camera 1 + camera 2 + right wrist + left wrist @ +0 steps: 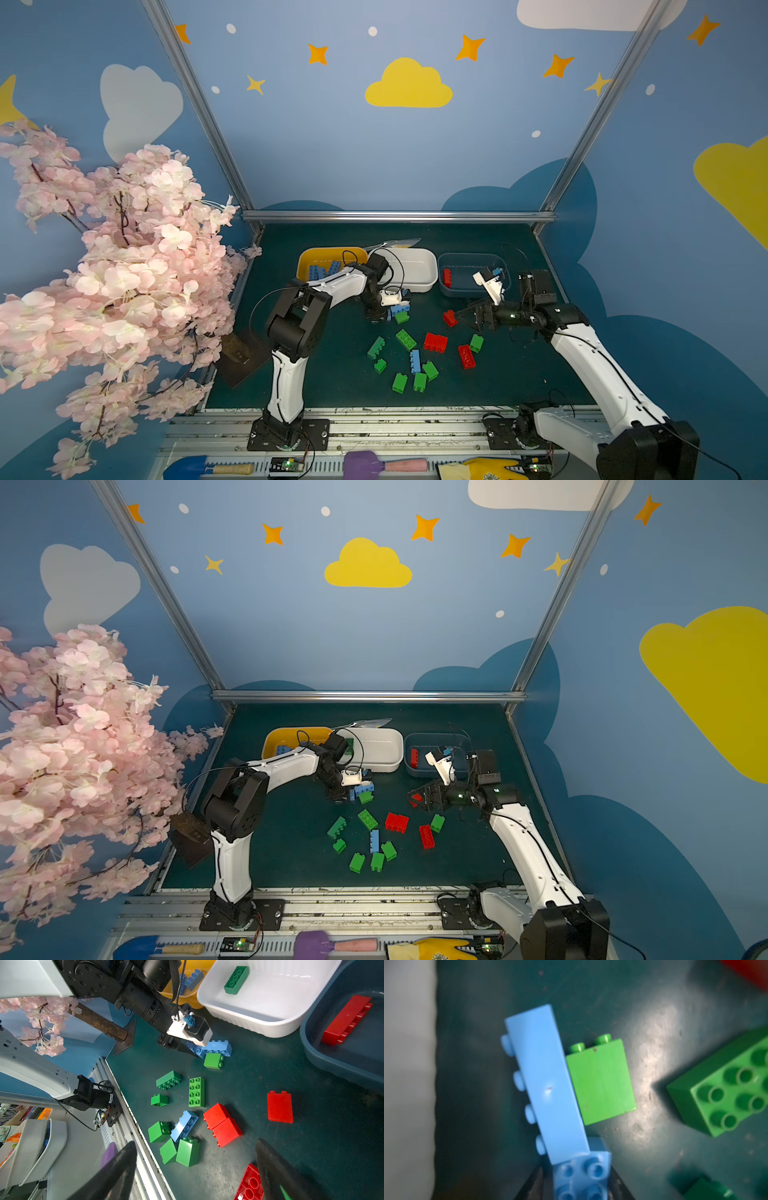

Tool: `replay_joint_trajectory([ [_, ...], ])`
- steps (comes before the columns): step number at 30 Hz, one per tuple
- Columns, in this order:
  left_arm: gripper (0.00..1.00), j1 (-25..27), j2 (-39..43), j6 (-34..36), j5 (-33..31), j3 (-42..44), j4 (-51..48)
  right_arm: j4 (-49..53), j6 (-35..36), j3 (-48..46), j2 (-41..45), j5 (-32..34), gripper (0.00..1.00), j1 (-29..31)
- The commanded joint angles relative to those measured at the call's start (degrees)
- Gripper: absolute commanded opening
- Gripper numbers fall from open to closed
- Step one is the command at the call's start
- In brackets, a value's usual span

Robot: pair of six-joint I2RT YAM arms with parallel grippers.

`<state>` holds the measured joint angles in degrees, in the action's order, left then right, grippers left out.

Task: Sort the legos into containers by color
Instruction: 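Lift the light-blue brick into the yellow bin and release it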

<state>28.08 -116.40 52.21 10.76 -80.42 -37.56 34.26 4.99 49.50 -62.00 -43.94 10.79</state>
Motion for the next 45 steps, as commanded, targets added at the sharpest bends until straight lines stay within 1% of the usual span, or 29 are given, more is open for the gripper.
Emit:
replay_joint_trajectory([
  [1,0.32,0.1,0.8,-0.5,0.5,0.2,-1.0,1.0,0.9,-0.2,0.4,0.2,0.88,-0.3],
  [3,0.27,0.1,2.2,-2.0,0.2,-0.6,-2.5,0.9,0.9,-0.2,0.3,0.1,0.88,-0.4],
  [7,0.27,0.0,6.4,-7.0,0.6,-1.9,-5.3,0.1,0.2,-0.4,0.6,-0.2,0.88,-0.6],
  [10,0.28,-0.2,10.3,-14.1,1.4,-3.3,-7.7,-1.2,-0.7,-0.8,0.7,-0.8,0.88,-0.7],
  [12,0.28,-0.2,12.9,-20.2,1.1,-4.2,-8.3,-2.2,-1.5,-1.0,0.6,-1.4,0.88,-0.6],
  [14,0.29,-0.3,15.4,-26.5,-0.5,-4.8,-8.0,-3.4,-2.3,-1.2,0.5,-2.1,0.88,-0.6],
  [17,0.29,-0.6,18.9,-35.7,-5.4,-4.9,-6.4,-4.8,-3.1,-1.2,0.3,-2.9,0.88,-0.6],
  [21,0.29,-1.6,21.3,-46.5,-9.2,-7.1,-7.7,-5.9,-3.8,-1.1,-0.1,-3.6,0.88,-0.5],
  [22,0.30,-2.2,21.6,-49.7,-11.5,-7.7,-8.3,-6.3,-4.0,-1.1,-0.1,-3.8,0.88,-0.4],
  [25,0.29,-5.2,21.5,-56.1,-14.6,-8.2,-8.8,-7.7,-5.0,-1.3,-0.6,-4.5,0.88,-0.2],
  [29,0.28,-9.4,19.9,-61.3,-16.5,-8.7,-6.1,-9.5,-5.9,-1.7,-1.1,-4.8,0.88,0.4],
  [33,0.28,-12.6,14.6,-65.8,-14.8,-10.8,-3.5,-10.7,-6.5,-1.8,-1.8,-4.7,0.87,1.1],
  [36,0.28,-14.2,8.9,-68.2,-15.4,-14.7,-3.4,-11.1,-6.7,-1.7,-2.4,-4.4,0.88,1.5],
  [40,0.28,-16.4,1.7,-69.5,-18.1,-20.5,-3.3,-11.2,-6.5,-1.6,-2.8,-4.0,0.88,1.8],
  [43,0.29,-18.1,-3.3,-71.0,-20.6,-25.2,-5.1,-10.9,-6.3,-1.7,-2.9,-3.6,0.88,1.8],
  [45,0.30,-19.1,-6.5,-72.1,-20.1,-28.3,-6.6,-10.8,-6.1,-1.9,-2.9,-3.5,0.88,1.8],
])
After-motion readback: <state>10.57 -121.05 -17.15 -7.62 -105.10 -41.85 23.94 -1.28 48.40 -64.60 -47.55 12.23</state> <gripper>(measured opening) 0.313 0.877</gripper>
